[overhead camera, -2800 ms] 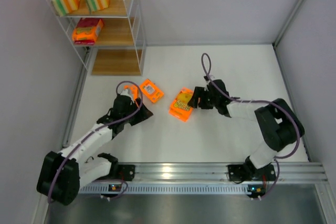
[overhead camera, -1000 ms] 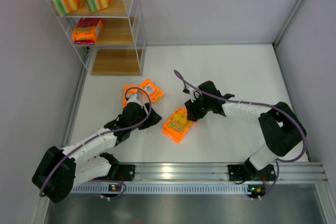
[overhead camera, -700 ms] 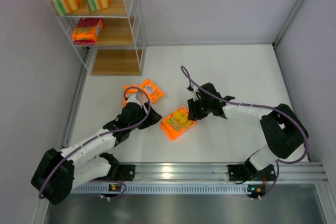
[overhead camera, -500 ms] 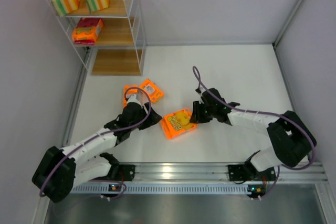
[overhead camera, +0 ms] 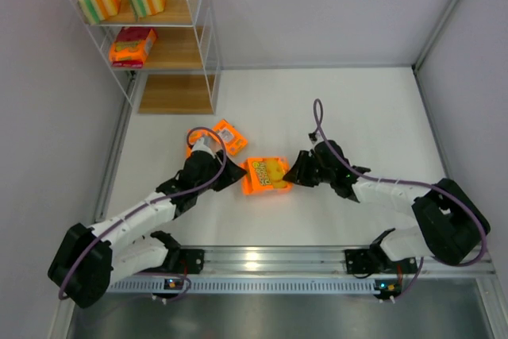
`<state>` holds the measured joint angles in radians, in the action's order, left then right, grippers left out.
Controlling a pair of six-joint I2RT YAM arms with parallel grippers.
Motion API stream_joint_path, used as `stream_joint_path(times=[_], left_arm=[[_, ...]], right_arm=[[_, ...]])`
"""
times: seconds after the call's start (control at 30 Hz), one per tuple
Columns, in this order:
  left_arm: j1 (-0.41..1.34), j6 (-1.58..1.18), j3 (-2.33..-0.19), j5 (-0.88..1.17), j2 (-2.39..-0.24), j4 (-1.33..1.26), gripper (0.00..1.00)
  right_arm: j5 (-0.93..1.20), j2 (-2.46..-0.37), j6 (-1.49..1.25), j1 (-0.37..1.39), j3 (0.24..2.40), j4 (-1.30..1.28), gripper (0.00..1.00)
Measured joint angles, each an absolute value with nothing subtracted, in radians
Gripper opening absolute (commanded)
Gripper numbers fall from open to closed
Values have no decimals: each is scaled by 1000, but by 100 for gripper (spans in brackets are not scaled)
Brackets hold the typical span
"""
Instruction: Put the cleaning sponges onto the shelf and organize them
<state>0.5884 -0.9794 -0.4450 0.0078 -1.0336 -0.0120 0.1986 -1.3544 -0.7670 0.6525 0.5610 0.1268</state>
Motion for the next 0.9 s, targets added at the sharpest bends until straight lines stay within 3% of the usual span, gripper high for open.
stream_joint_path(times=[0.23,0.27,0.4,0.47,0.5,0.53,0.63,0.73,0.9], left_arm=[[587,-987,-449,9,-1043,-13,41],[586,-988,-450,9,-1043,-15,32],[585,-999,-451,10,-1043,-46,12],[583,-1005,-451,10,-1044,-68,0],[583,-1006,-451,9,-1044,-78,0],[583,-1009,-451,8,-1044,-83,0],[578,-1019,-451,-8,-1031,-89,0],[508,-1020,-452,-5,-971,-91,0],[185,-1025,-501,87,-870,-99,0]], right_arm=[[205,-1341,-813,653,537,192,26],[205,-1339,-815,653,537,199,27],[211,-1317,-817,653,537,212,27],[211,-1306,-816,653,537,213,37],[213,-1302,-816,653,538,212,44],[218,-1298,-815,653,540,209,63],[248,-1282,-805,653,577,163,85],[293,-1241,-781,638,661,86,99],[295,-1106,-687,559,881,-96,100]])
